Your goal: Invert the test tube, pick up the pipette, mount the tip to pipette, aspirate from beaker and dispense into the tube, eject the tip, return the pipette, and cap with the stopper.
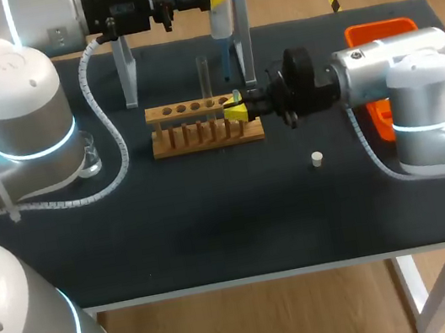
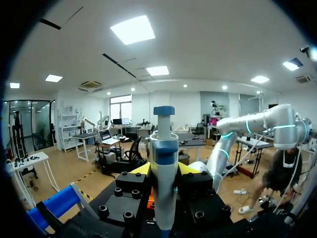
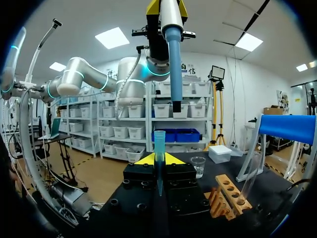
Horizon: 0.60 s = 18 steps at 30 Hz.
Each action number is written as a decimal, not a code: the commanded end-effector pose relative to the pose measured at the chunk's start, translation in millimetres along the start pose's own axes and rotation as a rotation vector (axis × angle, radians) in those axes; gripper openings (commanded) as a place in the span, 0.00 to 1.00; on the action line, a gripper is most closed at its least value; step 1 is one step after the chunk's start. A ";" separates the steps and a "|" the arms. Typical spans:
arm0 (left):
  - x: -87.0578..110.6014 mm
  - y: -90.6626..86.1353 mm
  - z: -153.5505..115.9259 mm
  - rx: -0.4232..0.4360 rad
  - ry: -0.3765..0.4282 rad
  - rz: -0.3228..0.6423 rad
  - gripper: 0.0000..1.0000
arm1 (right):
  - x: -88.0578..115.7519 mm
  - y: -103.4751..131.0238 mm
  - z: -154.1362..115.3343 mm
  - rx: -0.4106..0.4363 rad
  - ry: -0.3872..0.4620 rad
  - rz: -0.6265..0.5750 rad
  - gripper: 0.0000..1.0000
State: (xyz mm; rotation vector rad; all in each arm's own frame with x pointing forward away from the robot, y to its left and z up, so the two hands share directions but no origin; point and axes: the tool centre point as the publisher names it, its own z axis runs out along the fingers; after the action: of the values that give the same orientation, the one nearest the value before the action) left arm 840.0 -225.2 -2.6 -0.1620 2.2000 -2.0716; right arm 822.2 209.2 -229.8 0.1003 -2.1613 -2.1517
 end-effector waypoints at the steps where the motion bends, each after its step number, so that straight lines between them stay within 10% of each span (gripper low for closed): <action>1: 0.0 -0.1 -0.7 0.001 0.001 0.000 0.00 | -2.4 -1.0 1.4 0.004 -0.005 0.002 0.00; 18: 0.0 -0.1 -0.7 0.001 0.001 0.000 0.00 | -13.3 2.5 7.0 -0.003 -0.011 0.006 0.00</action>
State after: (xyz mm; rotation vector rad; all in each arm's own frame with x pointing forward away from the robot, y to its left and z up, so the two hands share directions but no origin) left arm 840.0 -225.2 -2.6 -0.1620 2.2000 -2.0716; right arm 832.4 215.6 -227.0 0.0782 -2.1626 -2.1580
